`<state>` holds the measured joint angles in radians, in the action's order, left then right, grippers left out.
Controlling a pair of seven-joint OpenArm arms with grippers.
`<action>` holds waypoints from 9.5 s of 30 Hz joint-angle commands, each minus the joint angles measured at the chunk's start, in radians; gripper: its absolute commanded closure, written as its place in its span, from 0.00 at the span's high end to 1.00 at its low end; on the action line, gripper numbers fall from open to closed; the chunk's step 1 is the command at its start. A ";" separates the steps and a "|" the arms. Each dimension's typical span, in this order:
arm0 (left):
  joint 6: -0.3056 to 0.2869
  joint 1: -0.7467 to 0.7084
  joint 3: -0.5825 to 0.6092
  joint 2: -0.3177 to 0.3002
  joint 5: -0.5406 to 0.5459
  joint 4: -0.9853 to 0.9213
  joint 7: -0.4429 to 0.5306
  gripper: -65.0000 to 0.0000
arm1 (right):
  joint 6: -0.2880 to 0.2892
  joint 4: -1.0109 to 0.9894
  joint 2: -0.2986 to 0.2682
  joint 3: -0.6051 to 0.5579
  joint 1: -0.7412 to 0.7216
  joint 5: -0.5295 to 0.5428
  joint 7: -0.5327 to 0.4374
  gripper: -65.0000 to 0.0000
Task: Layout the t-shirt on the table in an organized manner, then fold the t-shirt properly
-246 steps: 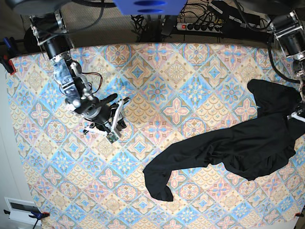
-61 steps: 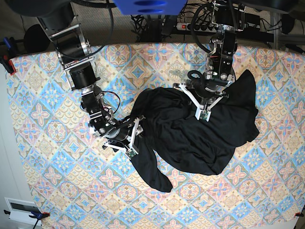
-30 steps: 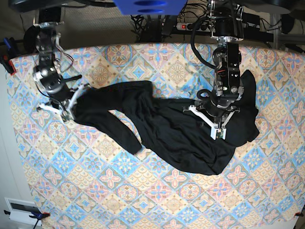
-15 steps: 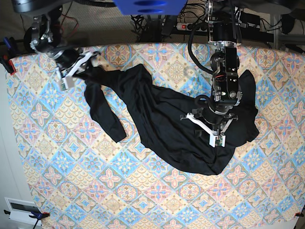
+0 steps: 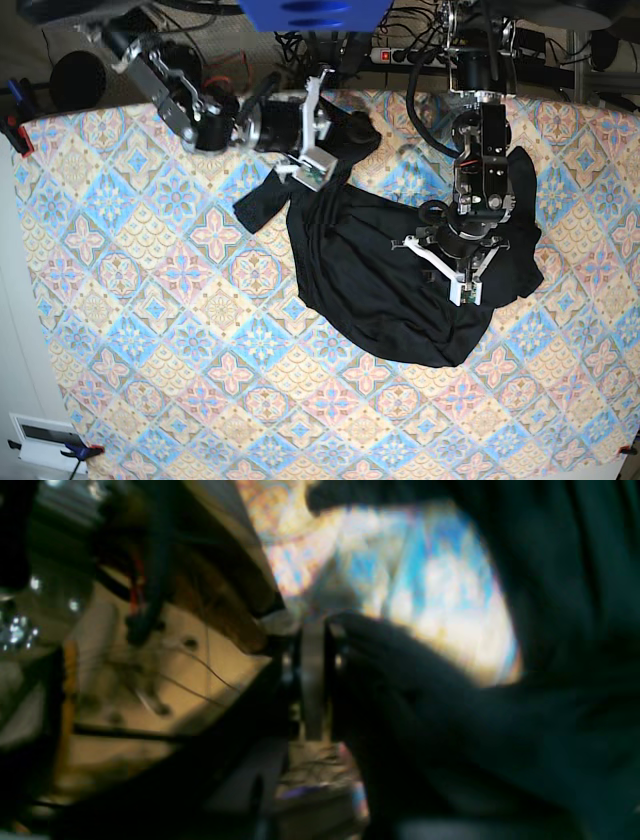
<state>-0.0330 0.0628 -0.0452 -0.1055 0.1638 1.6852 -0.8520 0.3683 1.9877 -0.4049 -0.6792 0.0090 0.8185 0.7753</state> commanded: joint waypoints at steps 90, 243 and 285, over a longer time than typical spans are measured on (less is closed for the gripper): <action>-0.006 -0.071 -0.381 -0.013 0.010 0.031 0.018 0.30 | -0.107 -0.741 0.278 -0.187 -0.545 -0.414 -0.185 0.50; 0.000 1.026 0.453 -0.184 0.012 -1.043 0.320 0.28 | -0.108 -0.032 0.067 0.804 0.230 -0.414 0.083 0.29; -0.008 -0.059 -0.219 -0.056 0.021 -0.012 0.035 0.37 | -0.107 -1.129 0.157 0.161 -0.679 -0.416 -0.299 0.50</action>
<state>-0.0418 -0.0074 -0.2607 -0.1520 0.1833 1.6516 -0.8364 0.2642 0.8402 -0.2466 -0.5251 -0.6323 0.3969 0.4995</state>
